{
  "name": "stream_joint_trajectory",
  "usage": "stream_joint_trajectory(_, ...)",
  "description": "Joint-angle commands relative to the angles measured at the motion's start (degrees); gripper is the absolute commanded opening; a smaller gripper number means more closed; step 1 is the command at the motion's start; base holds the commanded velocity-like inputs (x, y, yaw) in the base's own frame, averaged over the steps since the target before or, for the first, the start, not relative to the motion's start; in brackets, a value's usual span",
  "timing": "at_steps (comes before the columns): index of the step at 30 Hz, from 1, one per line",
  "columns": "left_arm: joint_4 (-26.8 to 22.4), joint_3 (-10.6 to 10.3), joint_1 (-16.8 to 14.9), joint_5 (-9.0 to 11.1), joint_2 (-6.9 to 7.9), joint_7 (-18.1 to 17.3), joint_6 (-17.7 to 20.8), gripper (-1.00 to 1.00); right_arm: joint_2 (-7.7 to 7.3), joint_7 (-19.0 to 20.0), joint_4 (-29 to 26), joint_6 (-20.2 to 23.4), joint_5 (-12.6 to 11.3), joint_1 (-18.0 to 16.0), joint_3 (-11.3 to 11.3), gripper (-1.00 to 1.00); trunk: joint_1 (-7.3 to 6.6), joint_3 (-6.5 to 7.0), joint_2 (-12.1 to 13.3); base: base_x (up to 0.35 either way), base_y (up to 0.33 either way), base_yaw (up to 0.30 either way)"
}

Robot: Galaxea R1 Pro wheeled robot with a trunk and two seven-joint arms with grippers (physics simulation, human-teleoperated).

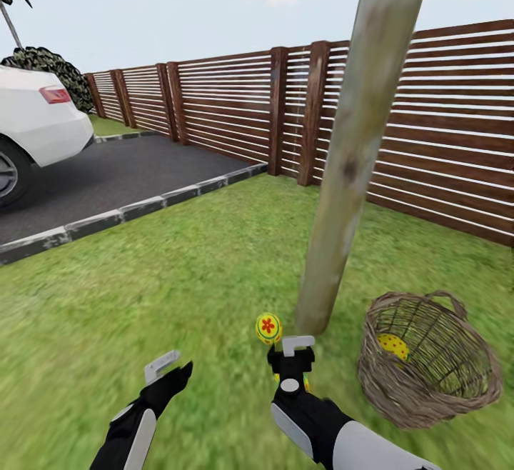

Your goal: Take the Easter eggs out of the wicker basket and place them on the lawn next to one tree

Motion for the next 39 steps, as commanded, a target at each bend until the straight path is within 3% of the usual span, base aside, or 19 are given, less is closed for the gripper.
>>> stream_joint_trajectory(1, -0.1, 0.1, 0.0, 0.6, -0.04, 0.1, 0.4, 1.0, 0.01, -0.3, 0.0, -0.4, -0.6, -0.1, 0.5, 1.0, -0.27, 0.13, 0.4, -0.325, 0.0, 0.0)
stream_joint_trajectory(14, 0.0, 0.1, 0.0, 0.6, -0.03, 0.2, 0.7, 1.0, 1.03, -0.4, -0.2, 0.5, -0.6, -0.1, 0.7, 1.0, -3.13, 2.47, 5.6, -0.208, 0.0, 0.0)
stream_joint_trajectory(19, 0.0, 0.1, 0.0, 0.6, -0.03, 0.2, 0.7, 1.0, 1.1, -0.5, -2.0, 7.4, -0.5, -0.1, 0.4, 1.0, -4.22, 3.37, 7.6, -0.028, 0.0, 0.0)
stream_joint_trajectory(21, 0.0, 0.1, 0.0, 0.6, -0.03, 0.2, 0.7, 1.0, 1.1, -0.6, -4.1, 12.4, -0.5, -0.1, -0.4, 1.0, -4.66, 3.72, 8.4, -0.009, 0.0, 0.0)
stream_joint_trajectory(23, 0.0, 0.1, 0.0, 0.6, -0.03, 0.2, 0.7, 1.0, 1.1, -0.7, -7.6, 17.8, -0.5, -0.1, -2.7, 1.0, -5.1, 4.08, 9.2, -0.005, 0.0, 0.0)
stream_joint_trajectory(26, 0.0, 0.1, 0.0, 0.6, -0.03, 0.2, 0.7, 1.0, 1.08, -0.9, -12.8, 26.0, -0.4, -0.2, -9.3, 1.0, -5.76, 4.62, 10.4, -0.002, 0.0, 0.0)
stream_joint_trajectory(27, 0.0, 0.1, 0.0, 0.7, -0.01, 0.2, 0.8, 1.0, 1.03, -0.9, -15.3, 30.9, -0.4, -0.3, -13.8, 1.0, -5.98, 4.8, 10.8, -0.001, 0.0, 0.0)
stream_joint_trajectory(28, 0.0, 0.1, 0.0, 0.7, 0.0, 0.2, 0.8, 1.0, 1.03, -0.9, -16.3, 33.4, -0.3, -0.3, -16.2, 1.0, -6.2, 4.98, 11.2, 0.0, 0.0, 0.0)
stream_joint_trajectory(29, 0.0, 0.1, 0.0, 0.7, 0.02, 0.2, 0.8, 1.0, 1.05, -0.9, -18.0, 38.4, -0.3, -0.4, -20.7, 1.0, -6.42, 5.16, 11.6, 0.0, 0.0, 0.0)
stream_joint_trajectory(31, 0.0, 0.0, 0.0, 0.7, 0.03, 0.2, 0.8, 1.0, 1.08, -0.8, -19.1, 42.9, -0.3, -0.8, -24.6, 1.0, -6.86, 5.52, 12.4, 0.0, 0.0, 0.0)
stream_joint_trajectory(32, 0.0, 0.0, 0.0, 0.7, 0.04, 0.2, 0.8, 1.0, 1.09, -0.8, -19.8, 46.4, -0.3, -1.5, -27.7, 1.0, -7.08, 5.7, 12.8, 0.0, 0.0, 0.0)
stream_joint_trajectory(34, 0.0, 0.0, 0.0, 0.7, 0.05, 0.2, 0.9, 1.0, 1.05, -0.7, -20.4, 49.5, -0.3, -2.8, -30.9, 1.0, -7.52, 6.06, 13.6, 0.0, 0.0, 0.0)
stream_joint_trajectory(36, 0.0, 0.0, 0.0, 0.7, 0.05, 0.2, 0.9, 1.0, 1.0, -0.7, -20.7, 51.1, -0.3, -3.7, -32.7, 1.0, -7.96, 6.42, 14.4, 0.0, 0.0, 0.0)
stream_joint_trajectory(39, 0.0, 0.0, 0.0, 0.7, 0.07, 0.1, 0.9, 1.0, 0.97, -0.6, -20.8, 52.1, -0.3, -4.3, -33.8, 1.0, -8.4, 6.78, 15.2, 0.0, 0.0, 0.0)
